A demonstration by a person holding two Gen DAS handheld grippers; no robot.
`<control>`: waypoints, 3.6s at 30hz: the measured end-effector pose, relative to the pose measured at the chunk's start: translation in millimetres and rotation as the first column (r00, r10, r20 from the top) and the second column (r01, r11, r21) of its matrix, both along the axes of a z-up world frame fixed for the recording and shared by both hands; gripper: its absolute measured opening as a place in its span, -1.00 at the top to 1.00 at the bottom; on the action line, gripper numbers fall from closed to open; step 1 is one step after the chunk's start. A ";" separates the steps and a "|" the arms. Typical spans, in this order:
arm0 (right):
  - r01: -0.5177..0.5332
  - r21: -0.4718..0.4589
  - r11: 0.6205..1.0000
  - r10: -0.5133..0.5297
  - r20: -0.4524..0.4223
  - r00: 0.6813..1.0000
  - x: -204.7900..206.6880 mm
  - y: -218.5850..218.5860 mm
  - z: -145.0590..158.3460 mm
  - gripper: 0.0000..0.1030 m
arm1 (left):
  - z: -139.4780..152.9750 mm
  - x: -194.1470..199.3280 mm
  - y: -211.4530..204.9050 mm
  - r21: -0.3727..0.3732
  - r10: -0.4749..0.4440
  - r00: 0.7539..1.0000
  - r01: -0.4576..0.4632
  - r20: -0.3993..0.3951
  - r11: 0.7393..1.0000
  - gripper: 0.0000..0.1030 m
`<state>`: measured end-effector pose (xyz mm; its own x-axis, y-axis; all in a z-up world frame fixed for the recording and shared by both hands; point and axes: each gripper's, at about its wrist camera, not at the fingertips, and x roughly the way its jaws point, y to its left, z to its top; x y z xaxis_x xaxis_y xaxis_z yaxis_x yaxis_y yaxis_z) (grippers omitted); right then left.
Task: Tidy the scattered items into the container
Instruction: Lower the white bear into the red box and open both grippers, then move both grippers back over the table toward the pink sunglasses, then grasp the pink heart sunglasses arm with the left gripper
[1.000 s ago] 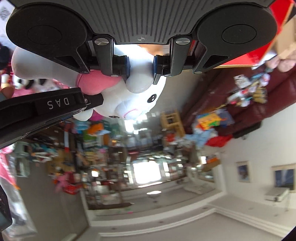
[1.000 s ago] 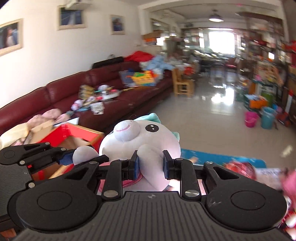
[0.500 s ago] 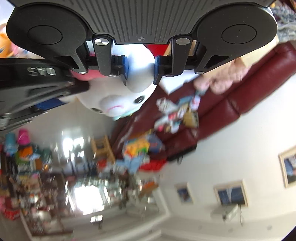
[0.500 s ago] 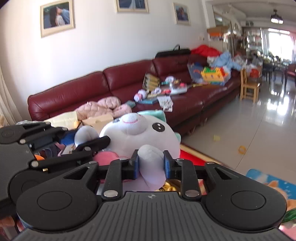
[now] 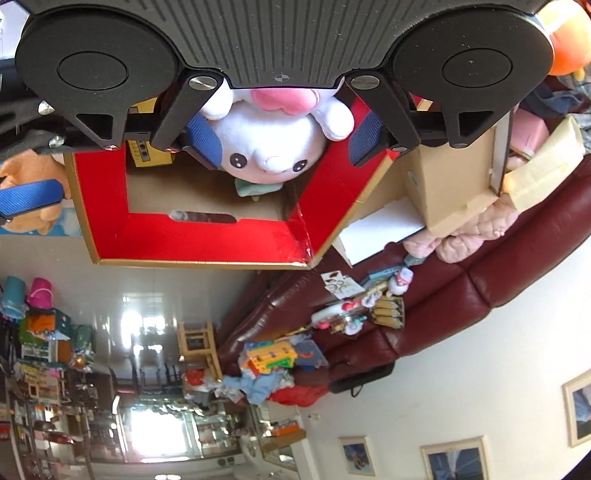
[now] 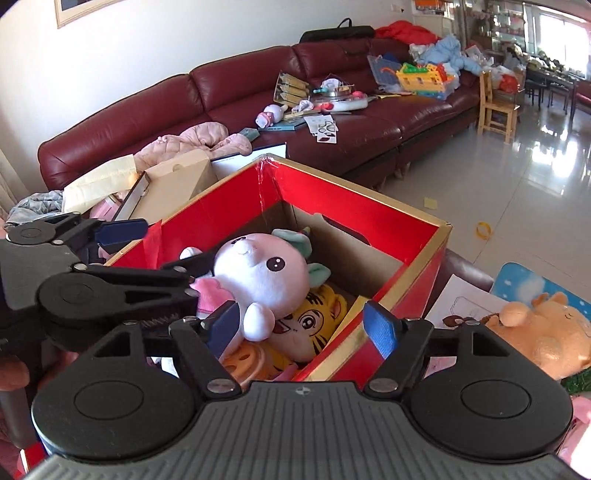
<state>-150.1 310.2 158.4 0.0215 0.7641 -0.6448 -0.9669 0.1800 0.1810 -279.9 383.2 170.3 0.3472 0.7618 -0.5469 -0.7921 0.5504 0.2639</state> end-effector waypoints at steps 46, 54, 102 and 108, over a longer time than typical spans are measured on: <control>0.271 0.046 0.961 -0.273 0.027 0.962 101.7 -214.1 11.1 -0.78 | -15.6 127.5 -192.2 0.063 -0.351 0.932 0.357 -0.087 0.932 -1.00; 0.479 -0.081 0.874 -0.482 -0.019 0.876 146.8 -292.8 -51.0 -0.78 | -78.0 165.6 -238.6 -0.081 -0.472 0.870 0.465 -0.143 0.882 -1.00; 0.700 -0.321 0.638 -0.770 -0.244 0.590 190.9 -431.8 -202.1 -0.52 | -218.9 313.5 -382.1 -0.468 -0.845 0.464 0.704 -0.266 0.534 0.87; 0.714 -0.307 0.630 -0.777 -0.243 0.581 197.2 -438.2 -200.9 -0.52 | -216.7 307.3 -365.0 -0.485 -0.859 0.459 0.711 -0.228 0.509 0.94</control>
<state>47.1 -127.9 -42.5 0.3056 0.4612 -0.8330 -0.3629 0.8652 0.3460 27.4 18.1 -46.4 0.4096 0.0564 -0.9105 0.1683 0.9763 0.1362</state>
